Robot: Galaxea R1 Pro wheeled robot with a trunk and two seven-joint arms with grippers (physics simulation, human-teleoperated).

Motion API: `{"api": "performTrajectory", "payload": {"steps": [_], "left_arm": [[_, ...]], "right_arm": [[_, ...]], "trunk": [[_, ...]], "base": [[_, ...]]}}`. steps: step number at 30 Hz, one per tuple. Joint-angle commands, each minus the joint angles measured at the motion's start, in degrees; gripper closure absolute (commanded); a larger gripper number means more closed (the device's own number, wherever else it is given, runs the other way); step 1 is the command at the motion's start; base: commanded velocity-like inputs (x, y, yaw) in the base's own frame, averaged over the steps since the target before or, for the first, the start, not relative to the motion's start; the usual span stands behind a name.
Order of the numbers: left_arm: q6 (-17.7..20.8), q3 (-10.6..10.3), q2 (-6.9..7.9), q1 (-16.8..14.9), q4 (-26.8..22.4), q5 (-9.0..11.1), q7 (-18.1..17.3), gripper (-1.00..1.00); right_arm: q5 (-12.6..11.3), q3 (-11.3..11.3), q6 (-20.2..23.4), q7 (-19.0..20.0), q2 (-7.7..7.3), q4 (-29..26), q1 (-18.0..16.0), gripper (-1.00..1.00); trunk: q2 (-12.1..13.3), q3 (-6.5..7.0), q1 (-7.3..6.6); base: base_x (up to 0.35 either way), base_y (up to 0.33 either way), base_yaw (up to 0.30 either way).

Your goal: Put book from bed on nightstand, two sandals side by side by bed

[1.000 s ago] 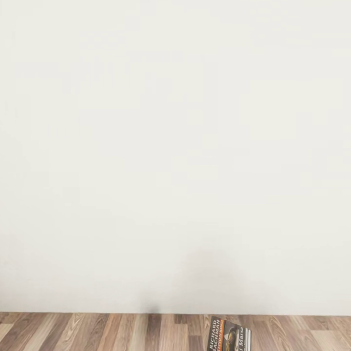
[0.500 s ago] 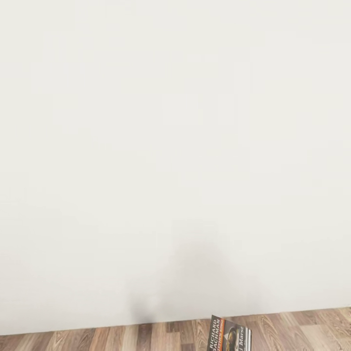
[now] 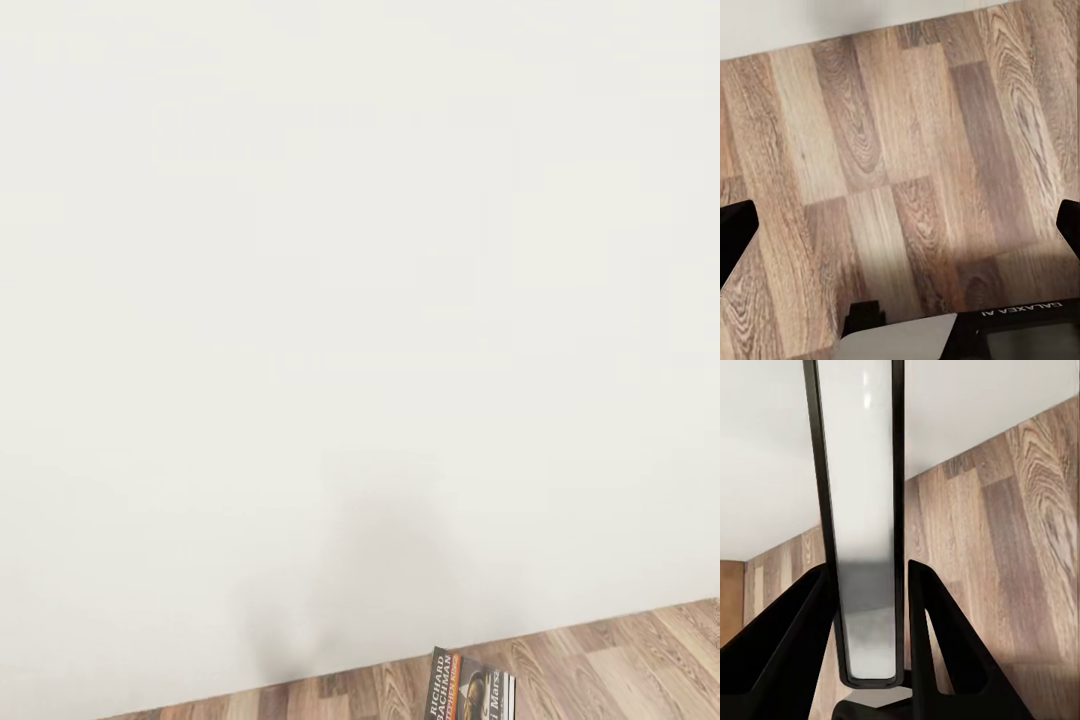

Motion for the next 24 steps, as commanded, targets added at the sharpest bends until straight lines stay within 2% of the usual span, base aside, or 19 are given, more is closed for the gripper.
{"api": "performTrajectory", "payload": {"steps": [1, 7, 24], "left_arm": [[-0.2, -0.4, 0.01, 0.0, 0.1, 0.3, -0.1, -1.00], [-0.2, -0.4, 0.01, 0.0, 0.1, 0.3, -0.1, -1.00], [-0.2, -0.4, -0.08, 0.0, 0.1, 0.3, -0.1, -1.00]], "right_arm": [[-0.4, 0.0, -0.2, 0.2, -0.02, 0.3, -0.1, 1.00], [-0.4, 0.0, -0.2, 0.2, -0.02, 0.3, -0.1, 1.00], [-0.4, 0.0, -0.2, 0.2, -0.02, 0.3, -0.1, 1.00]], "trunk": [[0.0, -0.08, 0.04], [0.0, -0.08, 0.04], [0.0, -0.08, 0.04]], "base": [[0.311, 0.000, -0.195], [0.235, 0.000, -0.195], [0.011, 0.000, -0.195]]}}
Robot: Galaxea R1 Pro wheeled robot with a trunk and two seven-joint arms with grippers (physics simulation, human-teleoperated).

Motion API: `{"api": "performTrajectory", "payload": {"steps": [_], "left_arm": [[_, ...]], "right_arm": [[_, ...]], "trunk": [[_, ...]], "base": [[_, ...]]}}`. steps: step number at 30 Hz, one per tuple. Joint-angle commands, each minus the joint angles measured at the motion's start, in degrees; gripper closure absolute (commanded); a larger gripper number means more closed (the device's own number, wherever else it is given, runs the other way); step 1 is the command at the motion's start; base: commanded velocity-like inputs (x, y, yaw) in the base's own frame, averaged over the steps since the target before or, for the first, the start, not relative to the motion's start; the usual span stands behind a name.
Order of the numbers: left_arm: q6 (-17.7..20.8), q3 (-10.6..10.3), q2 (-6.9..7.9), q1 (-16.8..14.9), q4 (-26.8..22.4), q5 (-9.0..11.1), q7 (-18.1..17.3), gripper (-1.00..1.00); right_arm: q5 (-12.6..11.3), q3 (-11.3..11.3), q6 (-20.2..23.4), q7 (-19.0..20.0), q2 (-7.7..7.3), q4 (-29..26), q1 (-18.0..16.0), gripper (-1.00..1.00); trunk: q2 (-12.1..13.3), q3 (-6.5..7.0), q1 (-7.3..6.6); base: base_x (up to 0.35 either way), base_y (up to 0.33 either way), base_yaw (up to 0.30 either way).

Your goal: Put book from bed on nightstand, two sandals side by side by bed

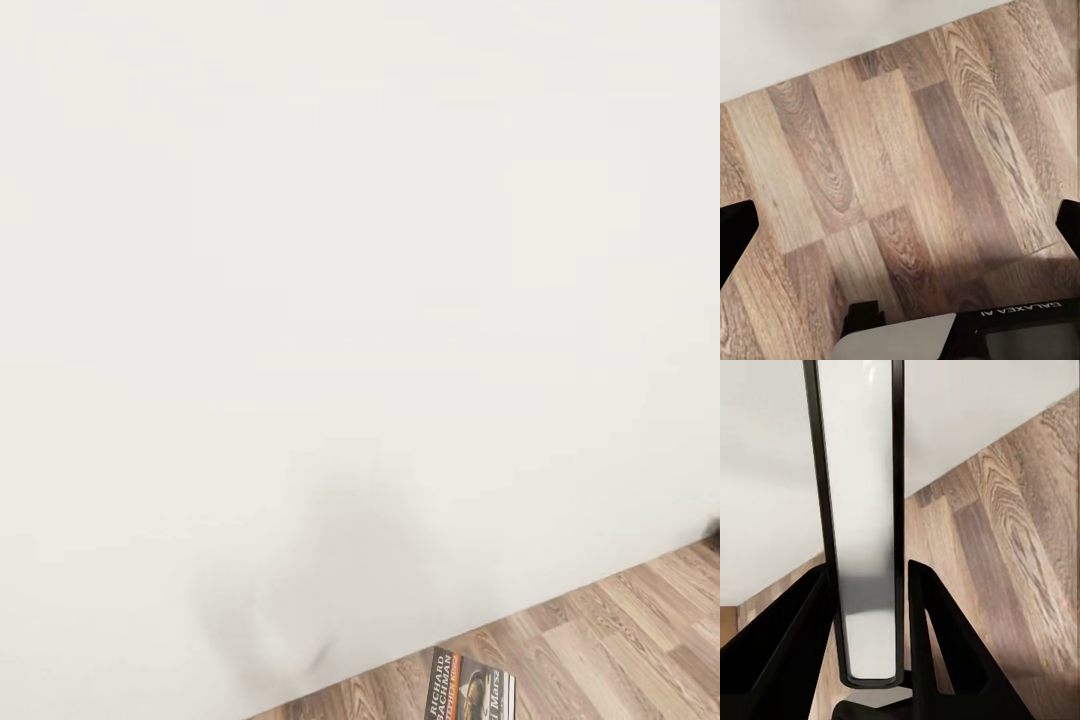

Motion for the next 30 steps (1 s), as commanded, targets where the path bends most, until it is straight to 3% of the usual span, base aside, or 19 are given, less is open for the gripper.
{"api": "performTrajectory", "payload": {"steps": [1, 10, 19, 30], "left_arm": [[-0.2, -0.4, 0.01, 0.0, 0.1, 0.3, -0.1, -1.00], [-0.2, -0.4, 0.01, 0.0, 0.0, 0.3, -0.1, -1.00], [-0.2, -0.4, 0.01, 0.0, 0.0, 0.3, -0.1, -1.00], [-0.3, -0.4, 0.01, 0.0, 0.1, 0.3, -0.1, -1.00]], "right_arm": [[-0.4, 0.1, -0.2, 0.2, -0.02, 0.3, -0.1, 1.00], [-0.4, 0.1, -0.2, 0.2, -0.02, 0.3, -0.1, 1.00], [-0.4, 0.1, -0.2, 0.2, -0.02, 0.3, -0.1, 1.00], [-0.4, 0.1, -0.2, 0.2, -0.02, 0.3, -0.1, 1.00]], "trunk": [[-0.1, -0.08, 0.01], [-0.1, -0.08, 0.01], [-0.1, -0.08, 0.01], [-0.1, -0.08, 0.01]], "base": [[0.000, 0.000, -0.195], [0.008, 0.000, -0.195], [0.211, 0.000, -0.195], [0.016, 0.000, -0.195]]}}
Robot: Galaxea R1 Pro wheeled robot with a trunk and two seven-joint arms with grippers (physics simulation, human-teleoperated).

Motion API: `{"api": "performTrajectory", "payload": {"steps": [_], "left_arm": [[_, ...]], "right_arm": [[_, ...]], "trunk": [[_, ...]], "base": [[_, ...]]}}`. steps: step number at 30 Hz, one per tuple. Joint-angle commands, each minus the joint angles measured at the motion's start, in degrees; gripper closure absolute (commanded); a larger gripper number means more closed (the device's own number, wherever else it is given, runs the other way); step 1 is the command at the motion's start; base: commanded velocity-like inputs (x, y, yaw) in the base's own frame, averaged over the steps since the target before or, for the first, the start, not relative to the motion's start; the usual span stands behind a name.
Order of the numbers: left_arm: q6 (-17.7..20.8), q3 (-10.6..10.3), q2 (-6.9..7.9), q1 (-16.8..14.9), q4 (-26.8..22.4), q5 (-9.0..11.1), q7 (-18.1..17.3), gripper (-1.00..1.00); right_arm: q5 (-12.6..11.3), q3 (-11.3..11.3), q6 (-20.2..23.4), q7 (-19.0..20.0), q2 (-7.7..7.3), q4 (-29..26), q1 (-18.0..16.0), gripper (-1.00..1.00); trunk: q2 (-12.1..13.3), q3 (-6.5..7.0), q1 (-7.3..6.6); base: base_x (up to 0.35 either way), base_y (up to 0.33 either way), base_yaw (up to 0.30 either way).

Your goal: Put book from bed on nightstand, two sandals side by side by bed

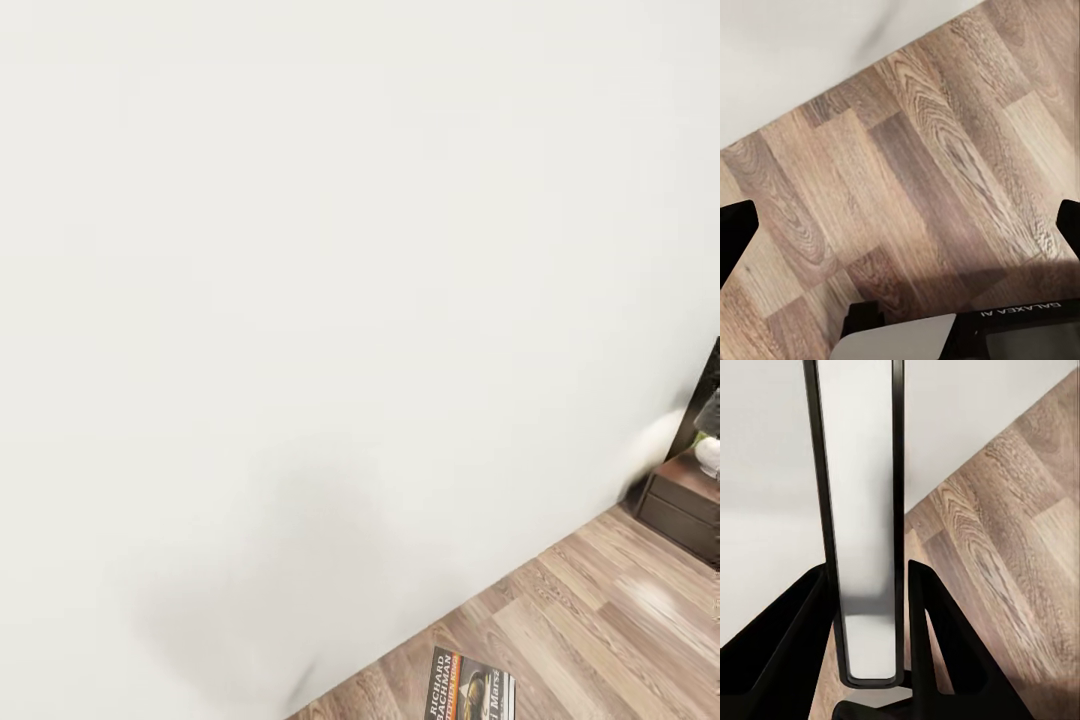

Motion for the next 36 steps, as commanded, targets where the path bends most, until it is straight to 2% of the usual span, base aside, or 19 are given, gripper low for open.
{"api": "performTrajectory", "payload": {"steps": [1, 21, 30, 36], "left_arm": [[-0.2, -0.4, 0.01, 0.0, 0.1, 0.3, -0.1, -1.00], [-0.2, -0.5, 0.01, 0.0, 0.1, 0.2, -0.1, -1.00], [-0.2, -0.5, 0.01, 0.0, 0.1, 0.3, -0.1, -1.00], [-0.3, -0.5, 0.01, 0.0, 0.1, 0.3, -0.1, -1.00]], "right_arm": [[-0.4, 0.1, -0.2, 0.2, -0.02, 0.3, -0.1, 1.00], [-0.4, 0.1, -0.2, 0.2, -0.02, 0.3, -0.1, 1.00], [-0.4, 0.1, -0.2, 0.2, -0.02, 0.3, -0.1, 1.00], [-0.4, 0.1, -0.2, 0.2, -0.02, 0.3, -0.1, 1.00]], "trunk": [[-0.1, -0.08, 0.01], [-0.1, -0.08, 0.01], [-0.1, -0.08, 0.01], [-0.1, -0.08, 0.01]], "base": [[0.001, 0.000, -0.195], [0.002, 0.000, -0.195], [0.236, 0.000, -0.195], [0.074, 0.000, -0.195]]}}
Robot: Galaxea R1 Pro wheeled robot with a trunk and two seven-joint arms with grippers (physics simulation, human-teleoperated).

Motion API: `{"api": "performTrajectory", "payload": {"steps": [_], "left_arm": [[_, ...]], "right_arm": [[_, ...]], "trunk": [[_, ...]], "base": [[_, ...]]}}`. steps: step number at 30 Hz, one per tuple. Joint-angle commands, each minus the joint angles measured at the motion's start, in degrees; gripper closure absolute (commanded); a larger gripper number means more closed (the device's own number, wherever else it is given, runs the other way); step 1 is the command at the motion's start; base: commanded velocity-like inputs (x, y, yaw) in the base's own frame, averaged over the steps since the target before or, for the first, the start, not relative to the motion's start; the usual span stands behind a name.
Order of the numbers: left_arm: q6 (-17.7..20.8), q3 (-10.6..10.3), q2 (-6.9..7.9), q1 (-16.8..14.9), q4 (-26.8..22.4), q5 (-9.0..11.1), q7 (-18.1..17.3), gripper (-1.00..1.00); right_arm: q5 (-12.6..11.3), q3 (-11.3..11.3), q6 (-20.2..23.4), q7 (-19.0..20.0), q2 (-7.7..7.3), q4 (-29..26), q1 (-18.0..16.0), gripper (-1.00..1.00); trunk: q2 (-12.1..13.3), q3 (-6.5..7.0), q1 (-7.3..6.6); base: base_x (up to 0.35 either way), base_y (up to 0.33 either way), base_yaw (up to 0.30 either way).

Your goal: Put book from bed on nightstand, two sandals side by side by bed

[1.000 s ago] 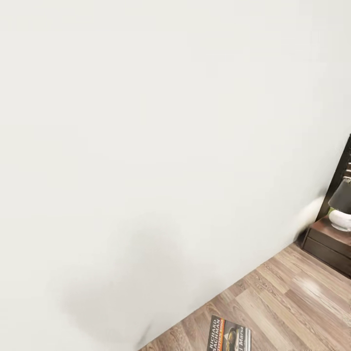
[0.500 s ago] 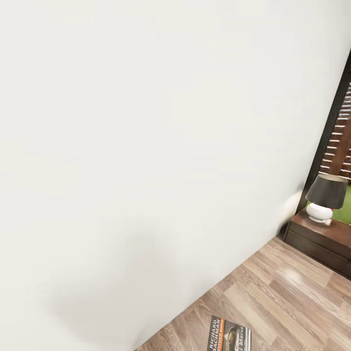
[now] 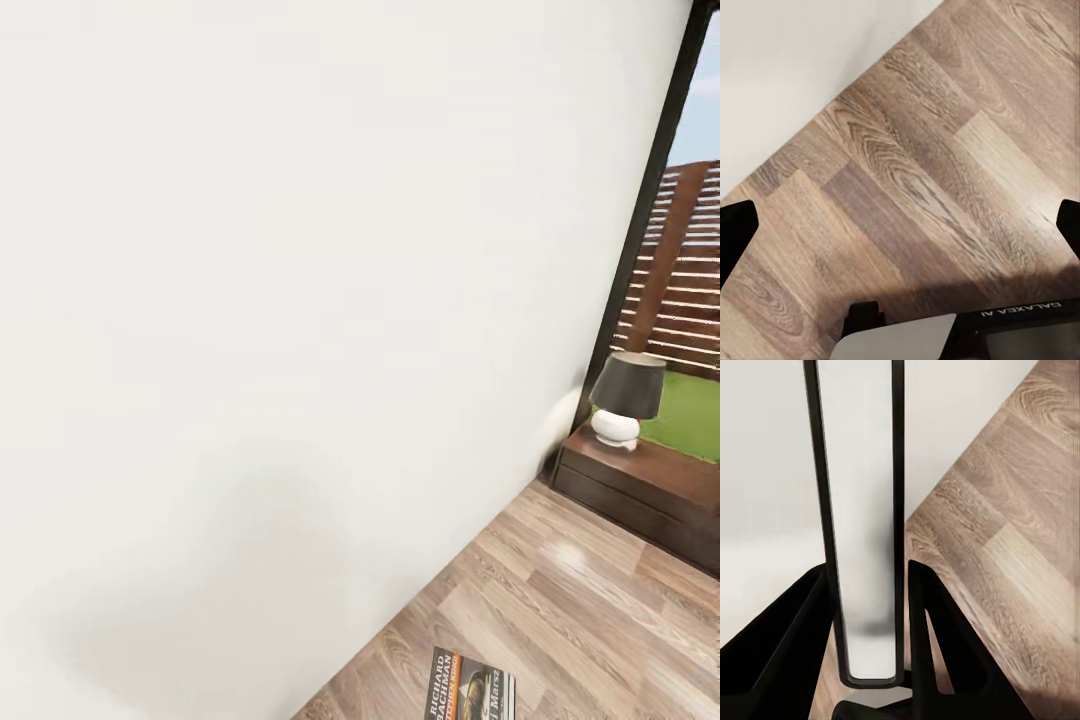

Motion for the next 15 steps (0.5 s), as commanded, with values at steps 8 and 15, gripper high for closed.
{"api": "performTrajectory", "payload": {"steps": [8, 15], "left_arm": [[-0.2, -0.4, 0.01, 0.0, 0.1, 0.3, -0.1, -1.00], [-0.2, -0.4, 0.01, 0.0, 0.1, 0.3, -0.1, -1.00]], "right_arm": [[-0.4, 0.1, -0.2, 0.2, -0.02, 0.3, -0.1, 1.00], [-0.4, 0.1, -0.2, 0.2, -0.02, 0.3, -0.1, 1.00]], "trunk": [[-0.1, -0.08, 0.01], [-0.1, -0.08, 0.01]], "base": [[0.005, 0.000, -0.195], [0.000, 0.000, -0.195]]}}
